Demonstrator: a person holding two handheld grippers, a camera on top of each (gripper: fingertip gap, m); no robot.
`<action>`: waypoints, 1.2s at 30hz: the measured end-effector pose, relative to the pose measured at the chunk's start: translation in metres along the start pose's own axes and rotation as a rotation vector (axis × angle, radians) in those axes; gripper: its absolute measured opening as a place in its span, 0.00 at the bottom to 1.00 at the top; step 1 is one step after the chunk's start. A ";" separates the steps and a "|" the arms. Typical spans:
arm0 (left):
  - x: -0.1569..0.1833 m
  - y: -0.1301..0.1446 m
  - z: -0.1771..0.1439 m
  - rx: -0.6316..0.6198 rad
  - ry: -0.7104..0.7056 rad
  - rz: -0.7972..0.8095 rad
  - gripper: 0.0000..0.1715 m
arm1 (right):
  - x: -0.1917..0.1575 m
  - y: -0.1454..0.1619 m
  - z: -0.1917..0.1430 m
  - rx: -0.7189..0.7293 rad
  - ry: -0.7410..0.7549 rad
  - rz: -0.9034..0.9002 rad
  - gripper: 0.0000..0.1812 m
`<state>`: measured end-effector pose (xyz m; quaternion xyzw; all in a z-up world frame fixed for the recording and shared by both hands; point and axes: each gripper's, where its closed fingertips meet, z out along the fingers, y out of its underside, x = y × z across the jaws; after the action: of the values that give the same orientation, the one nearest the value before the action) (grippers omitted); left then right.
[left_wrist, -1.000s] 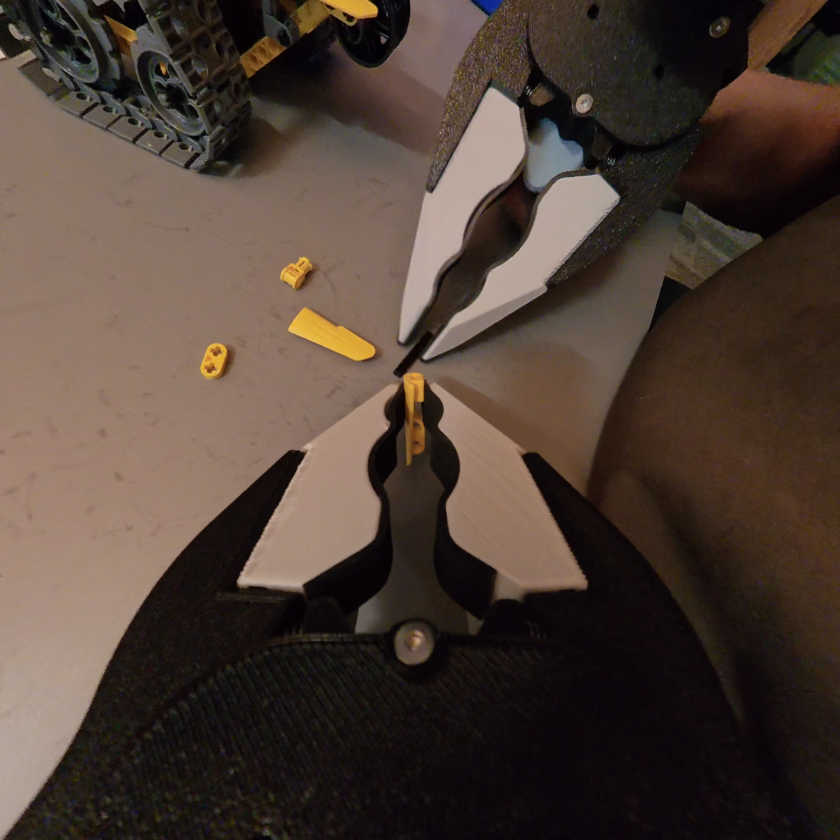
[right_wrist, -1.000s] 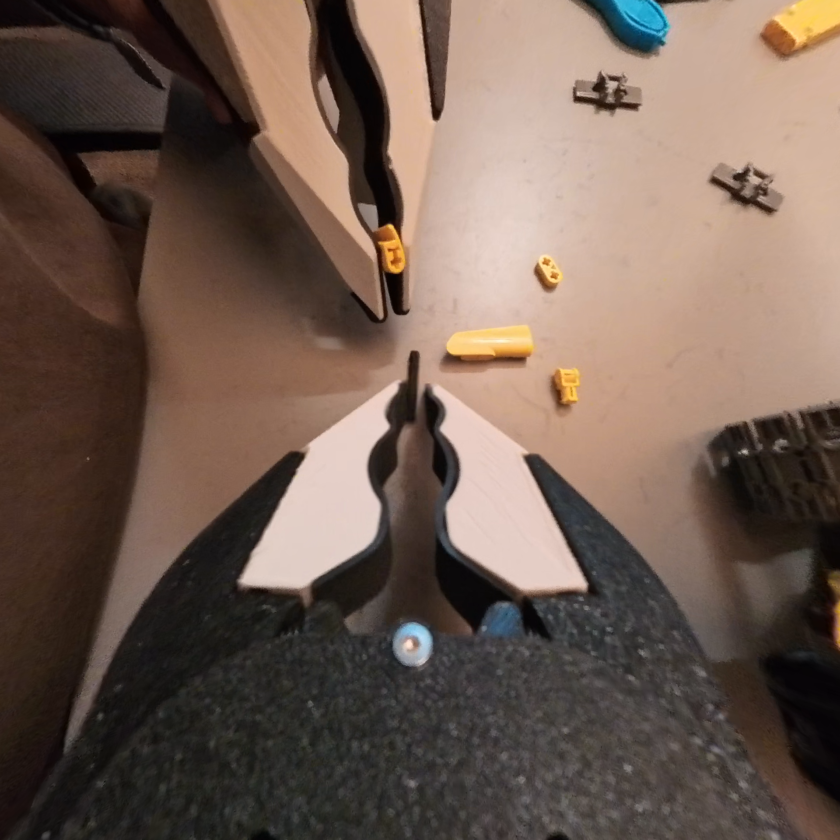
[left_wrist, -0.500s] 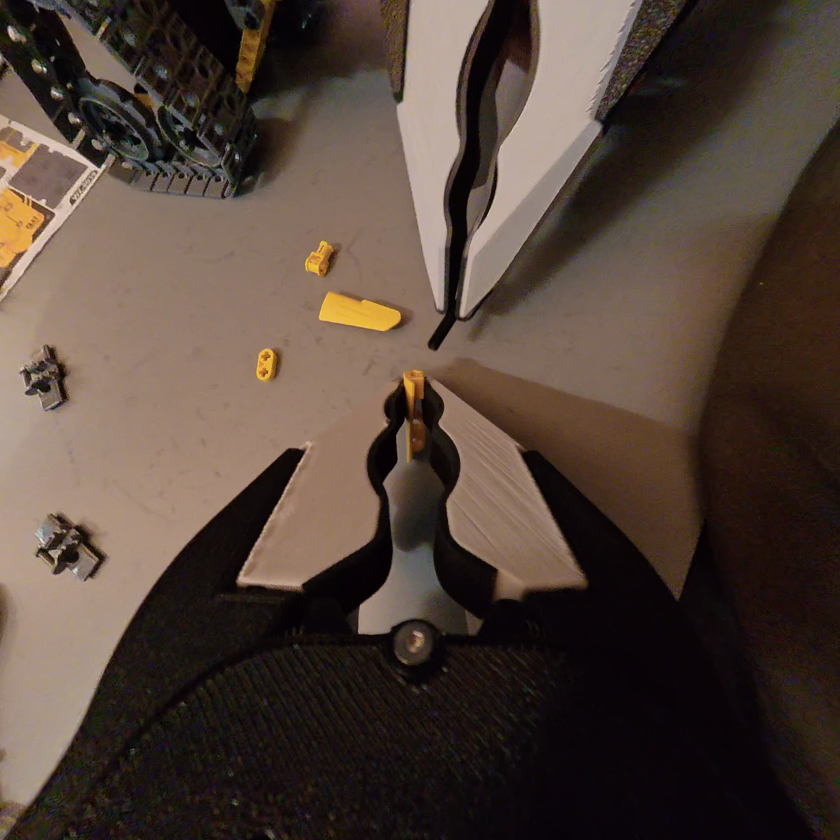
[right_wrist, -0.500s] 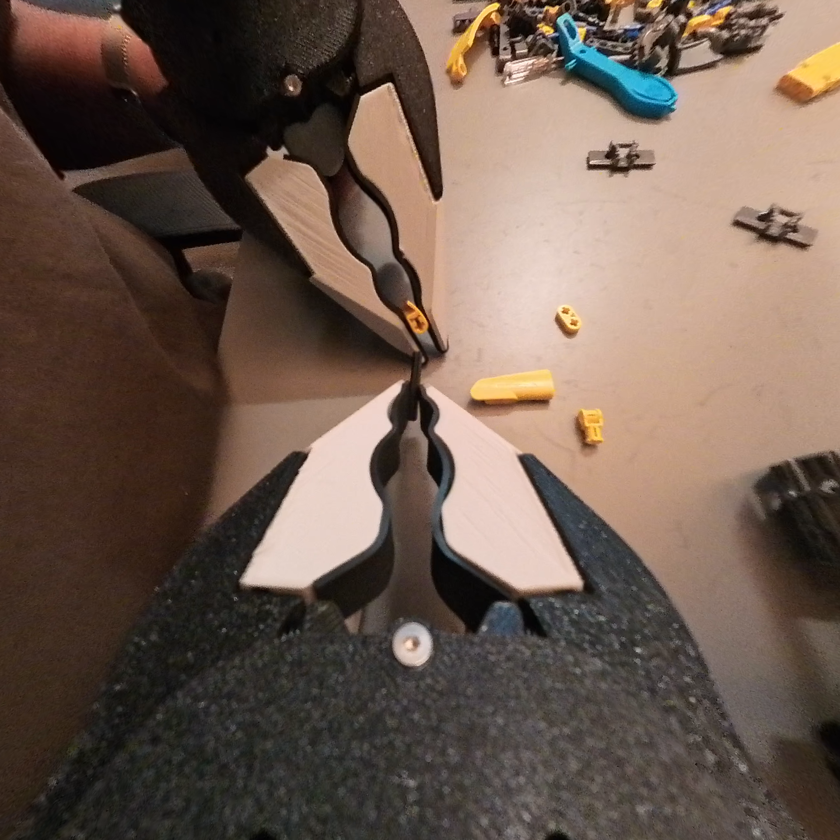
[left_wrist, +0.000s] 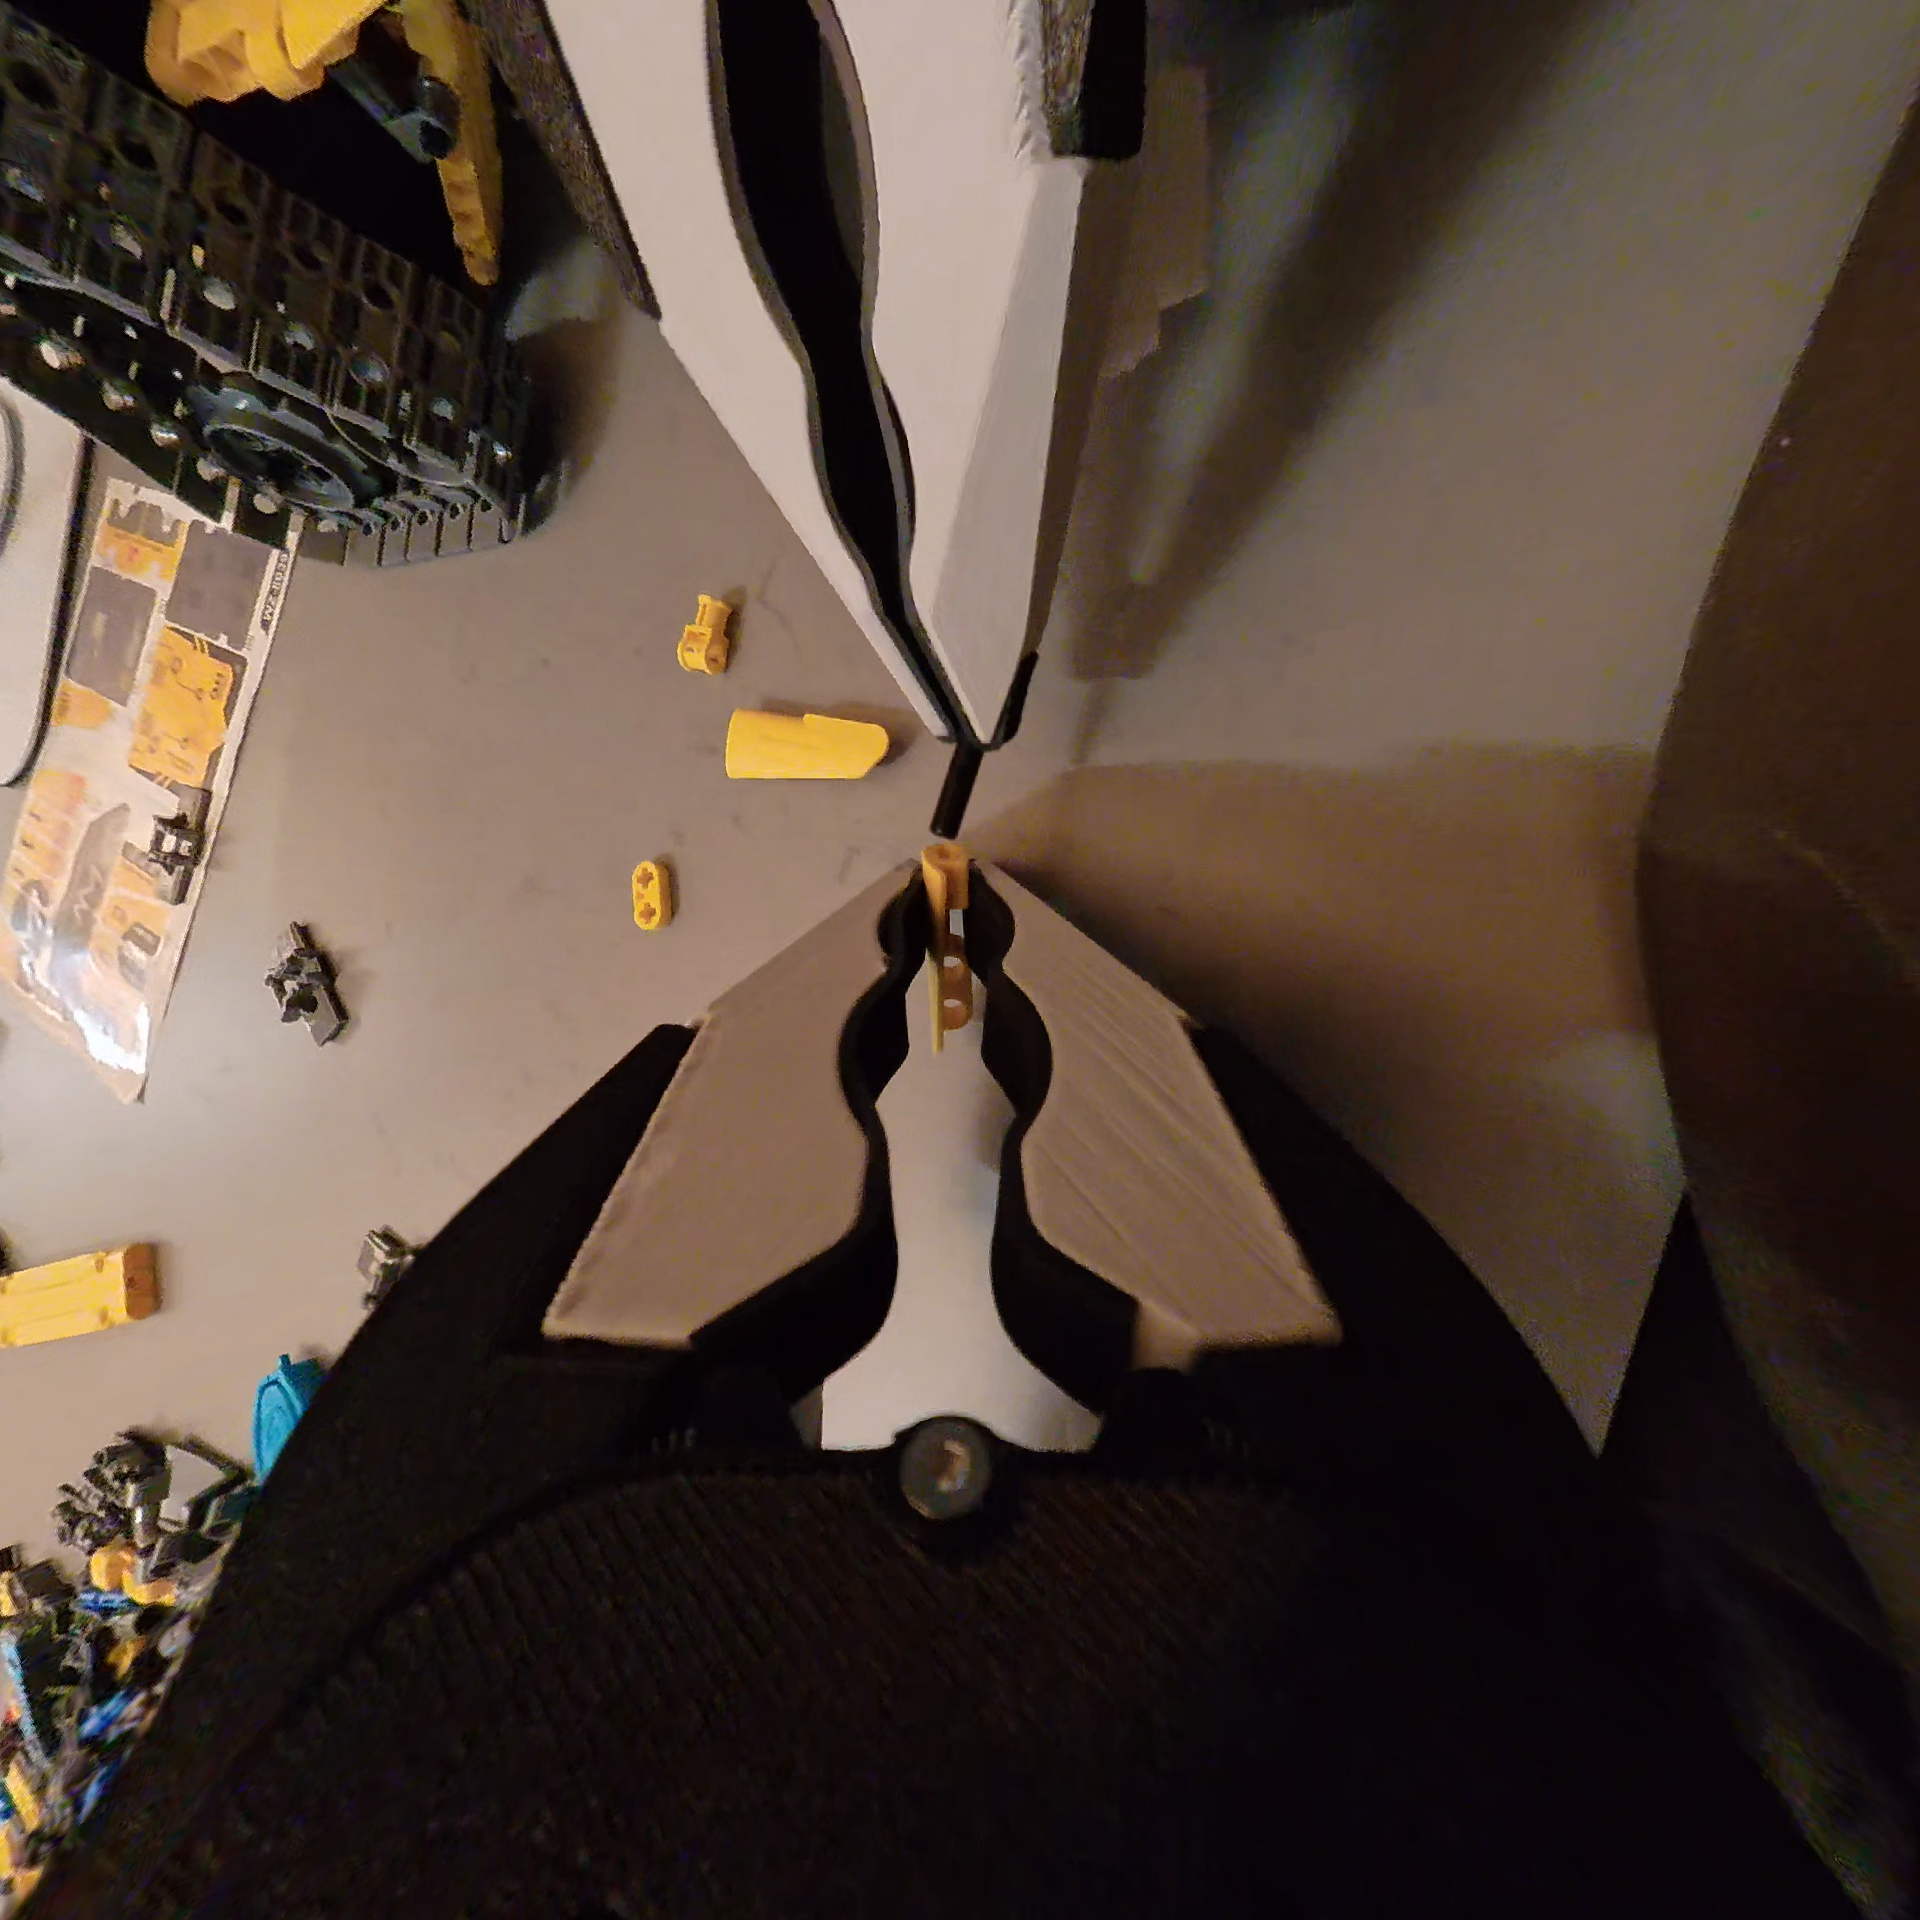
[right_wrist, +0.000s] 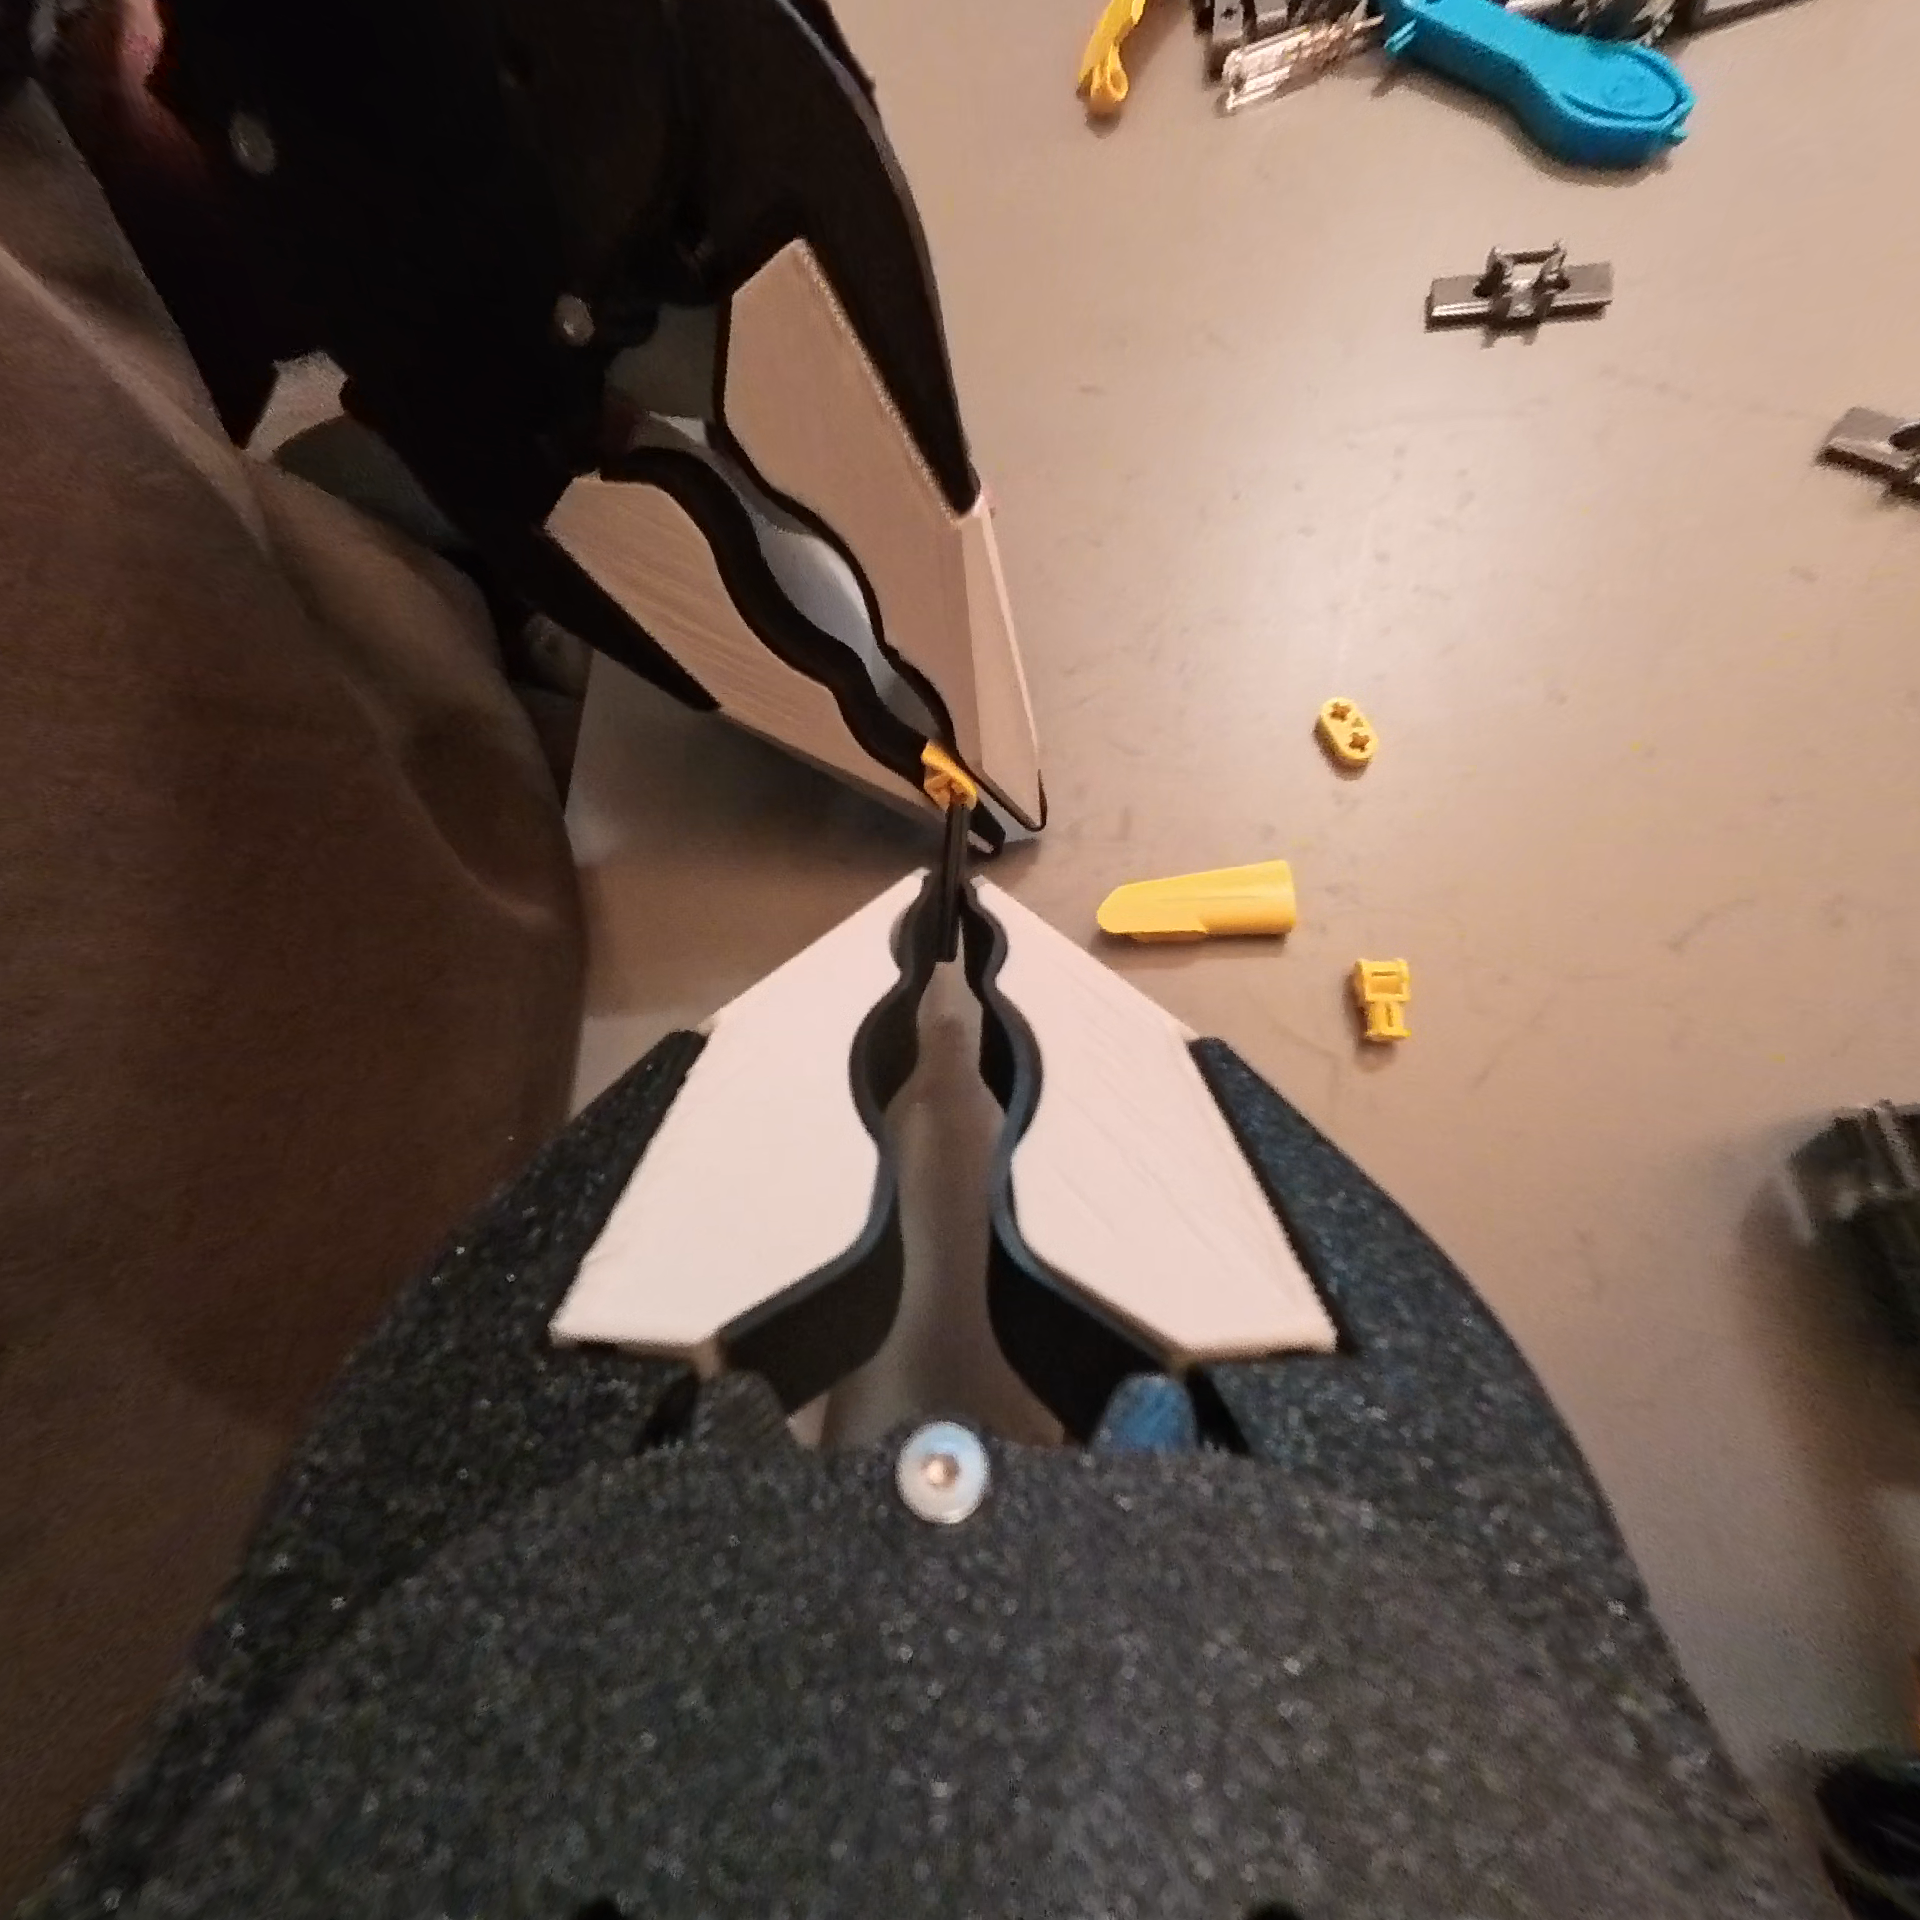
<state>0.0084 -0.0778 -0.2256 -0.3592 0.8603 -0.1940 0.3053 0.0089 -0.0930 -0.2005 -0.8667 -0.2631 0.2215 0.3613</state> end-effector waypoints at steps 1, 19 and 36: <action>0.000 0.000 0.000 -0.005 -0.003 0.012 0.03 | 0.000 0.001 0.001 -0.009 -0.005 0.000 0.01; 0.000 0.000 0.000 -0.124 -0.087 0.266 0.02 | -0.006 0.007 0.001 -0.219 -0.137 0.113 0.01; 0.000 0.000 0.000 -0.210 -0.060 0.267 0.02 | 0.000 0.004 -0.003 -0.318 0.011 0.005 0.01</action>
<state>0.0084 -0.0782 -0.2261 -0.2772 0.9065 -0.0501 0.3145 0.0121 -0.0967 -0.2020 -0.9147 -0.2908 0.1733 0.2206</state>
